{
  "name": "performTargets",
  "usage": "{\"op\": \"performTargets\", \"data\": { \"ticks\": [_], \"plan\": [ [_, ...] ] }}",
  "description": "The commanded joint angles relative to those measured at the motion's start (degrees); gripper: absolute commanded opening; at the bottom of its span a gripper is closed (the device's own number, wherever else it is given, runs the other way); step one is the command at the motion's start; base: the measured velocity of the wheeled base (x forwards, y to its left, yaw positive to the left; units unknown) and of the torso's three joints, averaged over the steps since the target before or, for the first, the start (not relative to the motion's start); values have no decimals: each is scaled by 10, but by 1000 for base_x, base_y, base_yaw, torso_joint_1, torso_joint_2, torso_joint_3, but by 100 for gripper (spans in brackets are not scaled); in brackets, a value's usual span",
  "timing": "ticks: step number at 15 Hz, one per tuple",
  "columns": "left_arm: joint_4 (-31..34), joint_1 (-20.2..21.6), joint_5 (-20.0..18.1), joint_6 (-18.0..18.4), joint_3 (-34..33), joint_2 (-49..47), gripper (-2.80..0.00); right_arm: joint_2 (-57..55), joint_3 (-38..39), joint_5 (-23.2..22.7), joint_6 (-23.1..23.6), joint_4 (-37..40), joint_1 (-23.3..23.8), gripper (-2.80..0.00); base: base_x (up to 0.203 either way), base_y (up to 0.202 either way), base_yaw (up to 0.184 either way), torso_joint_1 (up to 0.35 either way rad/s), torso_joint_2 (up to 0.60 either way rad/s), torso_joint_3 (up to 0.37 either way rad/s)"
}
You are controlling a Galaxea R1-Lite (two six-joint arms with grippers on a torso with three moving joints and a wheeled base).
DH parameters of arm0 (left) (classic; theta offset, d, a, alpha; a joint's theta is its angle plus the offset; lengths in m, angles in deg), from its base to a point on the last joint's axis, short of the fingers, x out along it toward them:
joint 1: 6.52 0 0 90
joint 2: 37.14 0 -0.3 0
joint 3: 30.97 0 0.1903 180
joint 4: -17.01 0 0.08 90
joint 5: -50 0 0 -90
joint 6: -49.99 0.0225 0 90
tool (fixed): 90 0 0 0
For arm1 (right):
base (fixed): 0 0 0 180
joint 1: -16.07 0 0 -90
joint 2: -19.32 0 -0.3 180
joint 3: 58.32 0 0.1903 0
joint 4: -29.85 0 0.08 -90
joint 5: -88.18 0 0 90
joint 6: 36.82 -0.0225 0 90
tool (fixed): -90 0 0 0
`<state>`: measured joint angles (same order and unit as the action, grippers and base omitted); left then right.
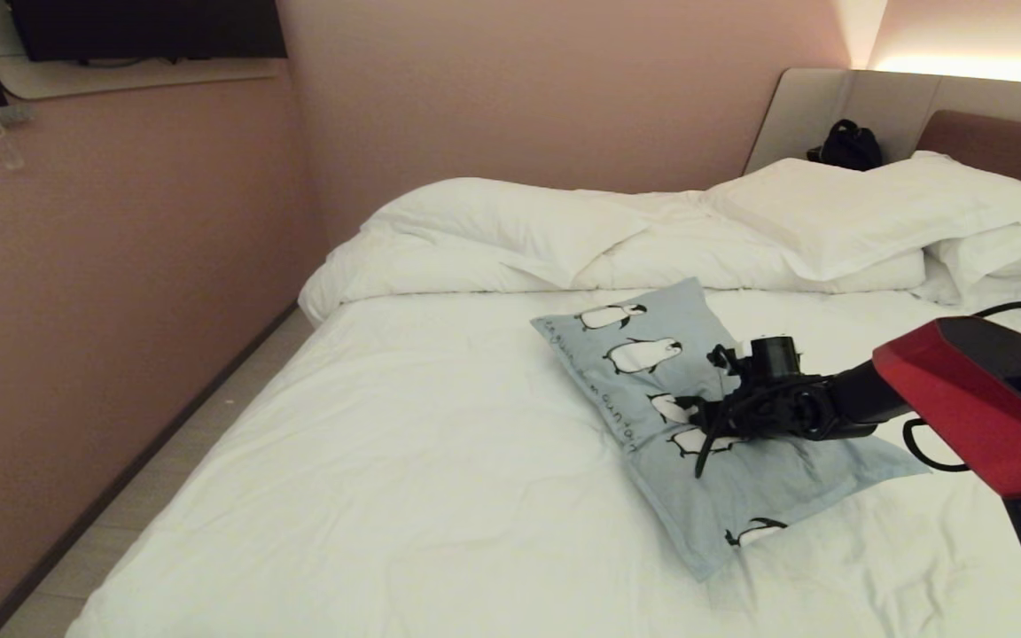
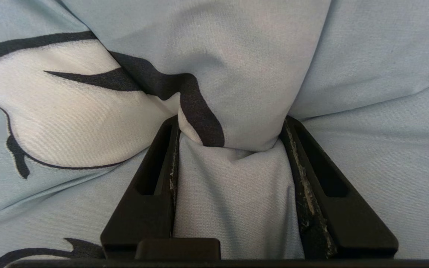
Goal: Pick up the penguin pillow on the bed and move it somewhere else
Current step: Pick up the pillow
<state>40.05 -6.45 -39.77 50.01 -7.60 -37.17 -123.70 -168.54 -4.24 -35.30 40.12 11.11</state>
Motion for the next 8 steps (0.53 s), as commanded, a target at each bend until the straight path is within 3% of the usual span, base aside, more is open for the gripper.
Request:
{"op": "performTargets", "data": {
  "ticks": [1,8],
  "plan": [
    [0,0,0,0,0,0,-280,6,1,0,-1,0,0,-280,0,0,0,0,0,0],
    [0,0,0,0,0,0,-280,69,2,-3,-28,2,0,-280,0,0,0,0,0,0]
  ]
}}
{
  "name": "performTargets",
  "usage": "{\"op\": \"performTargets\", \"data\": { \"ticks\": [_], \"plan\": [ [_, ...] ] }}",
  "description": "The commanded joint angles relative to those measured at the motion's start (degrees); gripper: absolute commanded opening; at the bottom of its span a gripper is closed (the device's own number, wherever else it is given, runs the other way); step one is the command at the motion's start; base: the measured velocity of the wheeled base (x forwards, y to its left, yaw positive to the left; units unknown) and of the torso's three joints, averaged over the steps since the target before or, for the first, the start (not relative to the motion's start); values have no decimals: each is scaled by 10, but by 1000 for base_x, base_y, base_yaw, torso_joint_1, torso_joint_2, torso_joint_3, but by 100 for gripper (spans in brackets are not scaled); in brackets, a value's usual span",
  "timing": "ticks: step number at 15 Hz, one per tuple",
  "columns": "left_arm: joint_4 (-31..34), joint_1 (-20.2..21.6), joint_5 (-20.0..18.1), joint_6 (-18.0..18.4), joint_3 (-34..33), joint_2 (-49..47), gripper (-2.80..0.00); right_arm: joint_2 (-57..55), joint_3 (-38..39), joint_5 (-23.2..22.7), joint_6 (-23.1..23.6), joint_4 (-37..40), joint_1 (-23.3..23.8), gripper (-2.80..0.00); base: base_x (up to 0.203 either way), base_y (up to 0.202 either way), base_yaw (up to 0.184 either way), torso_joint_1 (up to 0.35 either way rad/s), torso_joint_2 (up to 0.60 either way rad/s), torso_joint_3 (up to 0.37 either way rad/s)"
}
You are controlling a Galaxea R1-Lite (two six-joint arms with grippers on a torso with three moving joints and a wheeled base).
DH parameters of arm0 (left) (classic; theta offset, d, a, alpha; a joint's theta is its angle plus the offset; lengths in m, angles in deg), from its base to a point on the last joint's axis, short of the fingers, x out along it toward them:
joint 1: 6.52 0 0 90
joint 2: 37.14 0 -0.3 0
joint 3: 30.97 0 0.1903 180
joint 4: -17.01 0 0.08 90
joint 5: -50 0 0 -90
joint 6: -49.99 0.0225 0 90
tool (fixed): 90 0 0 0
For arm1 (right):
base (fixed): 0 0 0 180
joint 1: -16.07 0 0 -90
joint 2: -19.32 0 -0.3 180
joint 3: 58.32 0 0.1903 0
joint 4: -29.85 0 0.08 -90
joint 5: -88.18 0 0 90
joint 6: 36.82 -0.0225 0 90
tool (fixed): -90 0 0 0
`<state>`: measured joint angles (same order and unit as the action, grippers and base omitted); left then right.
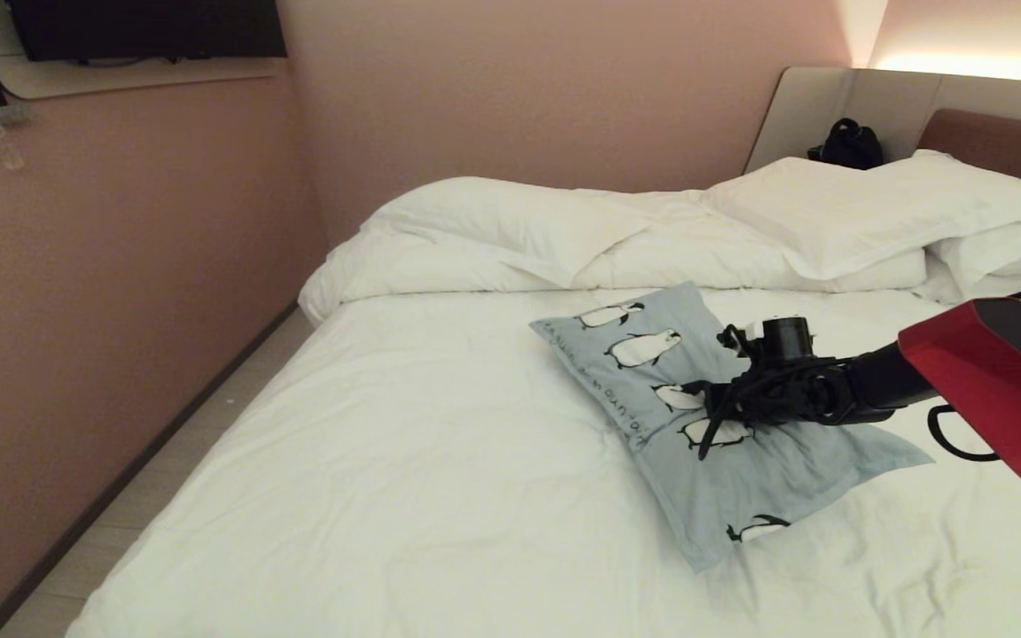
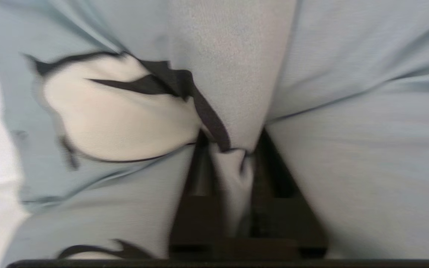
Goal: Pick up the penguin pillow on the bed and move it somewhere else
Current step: Pick up the pillow
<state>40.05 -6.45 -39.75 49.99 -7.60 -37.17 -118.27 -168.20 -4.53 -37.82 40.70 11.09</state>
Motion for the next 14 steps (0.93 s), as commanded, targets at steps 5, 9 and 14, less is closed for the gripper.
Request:
{"op": "performTargets", "data": {
  "ticks": [5,9,14],
  "plan": [
    [0,0,0,0,0,0,-280,54,-1,-2,-30,-4,0,-280,0,0,0,0,0,0],
    [0,0,0,0,0,0,-280,116,0,-4,-45,18,1,-280,0,0,0,0,0,0],
    [0,0,0,0,0,0,-280,212,2,-4,-65,62,5,-280,0,0,0,0,0,0]
  ]
}}
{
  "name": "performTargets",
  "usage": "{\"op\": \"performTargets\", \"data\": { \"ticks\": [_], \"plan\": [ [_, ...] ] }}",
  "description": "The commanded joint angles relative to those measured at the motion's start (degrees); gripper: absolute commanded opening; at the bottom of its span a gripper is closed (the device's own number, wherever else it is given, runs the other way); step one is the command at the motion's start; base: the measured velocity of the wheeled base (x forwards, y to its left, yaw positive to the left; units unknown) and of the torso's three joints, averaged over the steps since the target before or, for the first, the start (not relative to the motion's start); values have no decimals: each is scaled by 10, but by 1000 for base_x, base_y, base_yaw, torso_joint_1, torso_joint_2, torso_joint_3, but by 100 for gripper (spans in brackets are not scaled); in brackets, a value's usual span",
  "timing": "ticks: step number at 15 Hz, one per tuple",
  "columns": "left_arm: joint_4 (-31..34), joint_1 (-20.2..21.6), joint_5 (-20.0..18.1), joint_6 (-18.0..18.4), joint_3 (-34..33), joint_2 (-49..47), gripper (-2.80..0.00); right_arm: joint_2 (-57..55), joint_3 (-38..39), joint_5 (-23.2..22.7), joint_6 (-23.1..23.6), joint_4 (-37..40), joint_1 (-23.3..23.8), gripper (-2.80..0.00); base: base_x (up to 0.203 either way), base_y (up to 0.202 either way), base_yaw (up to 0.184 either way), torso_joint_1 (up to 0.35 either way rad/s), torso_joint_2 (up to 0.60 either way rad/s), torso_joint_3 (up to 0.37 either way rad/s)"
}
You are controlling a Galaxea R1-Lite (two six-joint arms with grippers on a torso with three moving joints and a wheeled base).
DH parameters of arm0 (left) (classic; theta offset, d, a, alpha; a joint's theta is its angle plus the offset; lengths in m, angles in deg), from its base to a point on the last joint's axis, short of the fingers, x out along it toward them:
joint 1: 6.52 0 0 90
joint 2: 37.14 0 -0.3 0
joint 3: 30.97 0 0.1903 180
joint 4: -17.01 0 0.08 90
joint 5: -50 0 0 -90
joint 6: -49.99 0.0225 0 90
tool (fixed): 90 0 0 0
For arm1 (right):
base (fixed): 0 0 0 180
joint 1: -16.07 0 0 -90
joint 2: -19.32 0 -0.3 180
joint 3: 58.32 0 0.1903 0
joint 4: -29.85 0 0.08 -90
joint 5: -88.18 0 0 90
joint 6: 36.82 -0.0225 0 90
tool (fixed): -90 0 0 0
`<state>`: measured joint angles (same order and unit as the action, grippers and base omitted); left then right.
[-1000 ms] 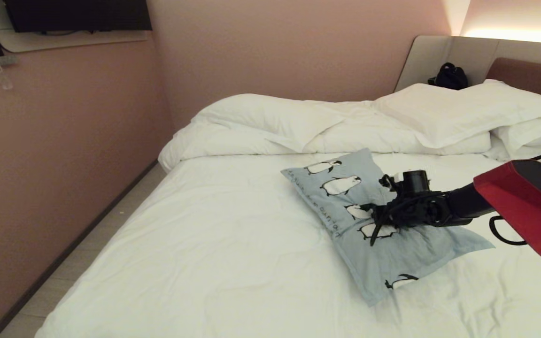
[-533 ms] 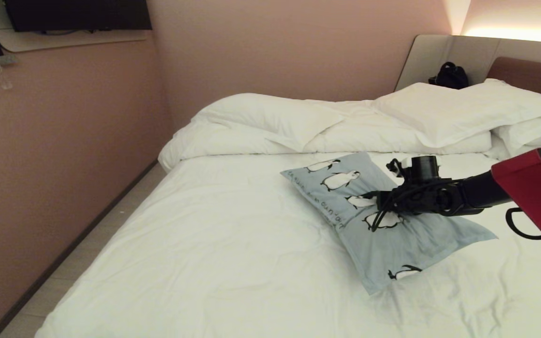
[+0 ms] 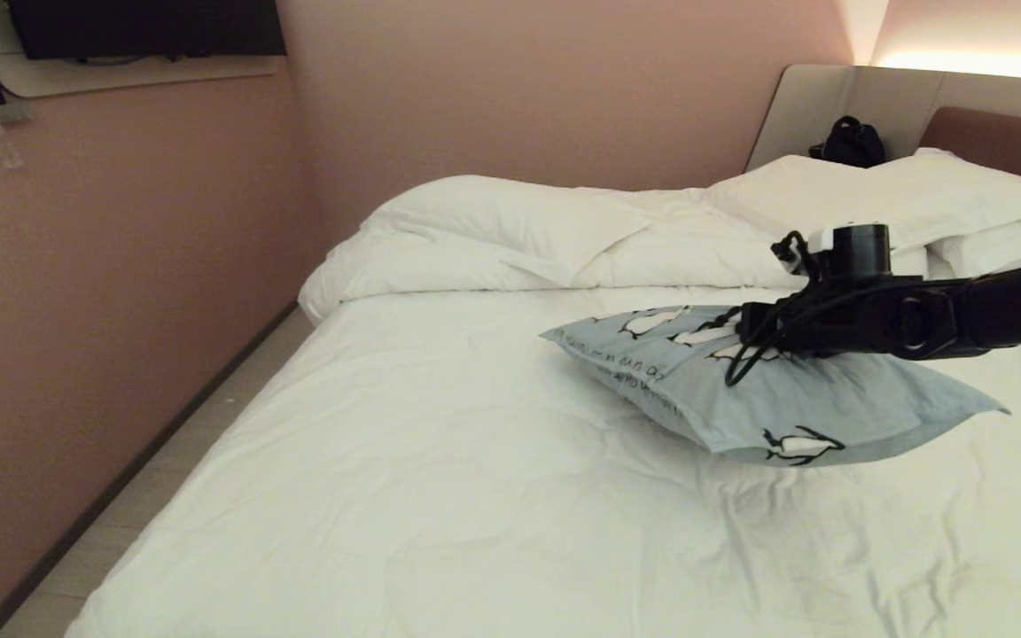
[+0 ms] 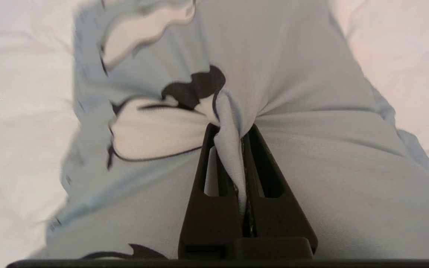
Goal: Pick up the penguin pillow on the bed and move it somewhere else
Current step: Pick up the pillow, then move to the head of the bed
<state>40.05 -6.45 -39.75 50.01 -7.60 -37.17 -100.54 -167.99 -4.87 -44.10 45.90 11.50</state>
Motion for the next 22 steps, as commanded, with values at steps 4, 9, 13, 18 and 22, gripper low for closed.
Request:
{"op": "performTargets", "data": {
  "ticks": [4,9,13,18,22],
  "plan": [
    [1,0,1,1,0,0,-280,99,-1,1,-9,38,3,-280,0,0,0,0,0,0],
    [1,0,1,2,0,0,-280,137,3,6,-19,46,32,-280,0,0,0,0,0,0],
    [1,0,1,2,0,0,-280,173,26,6,-41,46,66,-280,0,0,0,0,0,0],
    [0,0,1,2,0,0,-280,199,39,2,-44,46,108,-280,0,0,0,0,0,0],
    [0,0,1,2,0,0,-280,210,39,2,-43,47,128,-280,0,0,0,0,0,0]
  ]
}}
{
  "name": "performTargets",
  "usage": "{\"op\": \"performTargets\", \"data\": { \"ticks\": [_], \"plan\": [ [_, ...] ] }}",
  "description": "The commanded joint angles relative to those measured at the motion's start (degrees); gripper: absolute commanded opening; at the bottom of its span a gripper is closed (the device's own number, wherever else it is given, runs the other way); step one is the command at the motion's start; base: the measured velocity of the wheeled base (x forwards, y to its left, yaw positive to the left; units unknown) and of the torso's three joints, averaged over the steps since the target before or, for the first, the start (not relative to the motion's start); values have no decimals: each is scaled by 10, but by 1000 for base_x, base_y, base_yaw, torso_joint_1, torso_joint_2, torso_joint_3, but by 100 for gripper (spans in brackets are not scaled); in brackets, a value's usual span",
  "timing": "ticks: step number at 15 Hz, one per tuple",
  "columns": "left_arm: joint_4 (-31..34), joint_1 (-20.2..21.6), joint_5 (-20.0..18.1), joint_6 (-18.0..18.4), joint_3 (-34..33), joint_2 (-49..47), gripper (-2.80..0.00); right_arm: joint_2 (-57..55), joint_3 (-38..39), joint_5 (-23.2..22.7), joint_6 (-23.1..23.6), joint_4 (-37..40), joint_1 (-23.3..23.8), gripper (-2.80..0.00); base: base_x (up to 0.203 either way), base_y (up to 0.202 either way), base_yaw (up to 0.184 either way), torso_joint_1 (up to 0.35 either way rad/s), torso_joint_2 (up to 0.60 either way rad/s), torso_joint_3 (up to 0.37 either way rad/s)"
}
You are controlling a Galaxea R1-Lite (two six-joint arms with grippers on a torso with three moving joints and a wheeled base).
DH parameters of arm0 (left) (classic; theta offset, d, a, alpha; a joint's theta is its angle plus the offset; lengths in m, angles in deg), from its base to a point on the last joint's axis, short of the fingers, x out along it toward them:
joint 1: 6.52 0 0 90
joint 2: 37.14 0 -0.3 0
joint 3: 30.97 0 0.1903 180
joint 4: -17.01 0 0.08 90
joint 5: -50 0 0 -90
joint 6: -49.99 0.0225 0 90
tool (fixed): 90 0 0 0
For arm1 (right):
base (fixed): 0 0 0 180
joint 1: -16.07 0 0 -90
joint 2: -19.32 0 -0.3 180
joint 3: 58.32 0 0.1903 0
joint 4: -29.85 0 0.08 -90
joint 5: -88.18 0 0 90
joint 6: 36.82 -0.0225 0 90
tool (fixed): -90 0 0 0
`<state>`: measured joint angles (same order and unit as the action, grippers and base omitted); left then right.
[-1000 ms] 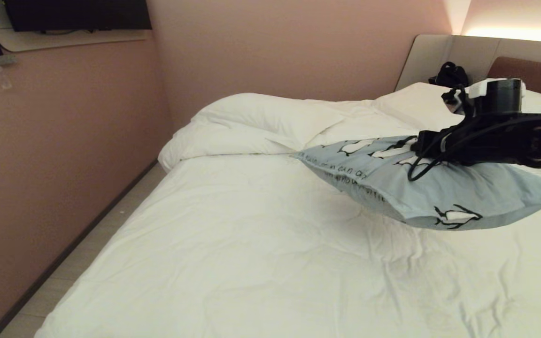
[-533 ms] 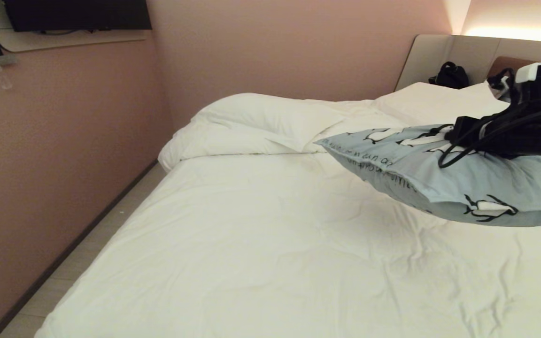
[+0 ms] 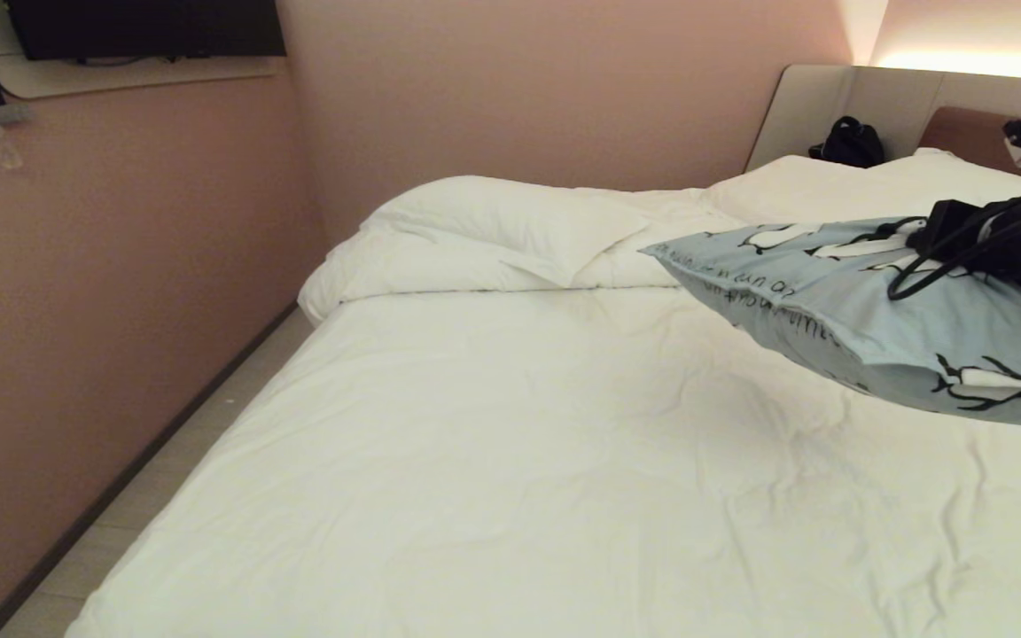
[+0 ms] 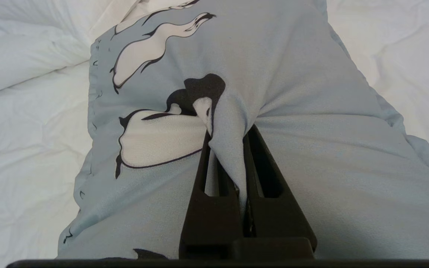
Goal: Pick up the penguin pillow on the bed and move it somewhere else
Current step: Move to the head of the bed
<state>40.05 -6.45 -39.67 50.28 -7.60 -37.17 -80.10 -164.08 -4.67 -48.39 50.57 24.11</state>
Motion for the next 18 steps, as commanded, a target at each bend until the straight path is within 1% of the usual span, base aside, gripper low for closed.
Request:
{"op": "performTargets", "data": {
  "ticks": [1,6,14,18],
  "plan": [
    [0,0,0,0,0,0,-280,8,-1,0,0,0,2,-280,0,0,0,0,0,0],
    [0,0,0,1,0,0,-280,9,3,-1,0,7,1,-280,0,0,0,0,0,0],
    [0,1,0,-2,0,0,-280,5,35,-6,-3,-1,1,-280,-169,0,0,-1,2,4],
    [0,1,0,0,0,0,-280,7,50,-16,-4,-2,1,-280,0,0,0,0,0,0]
  ]
}}
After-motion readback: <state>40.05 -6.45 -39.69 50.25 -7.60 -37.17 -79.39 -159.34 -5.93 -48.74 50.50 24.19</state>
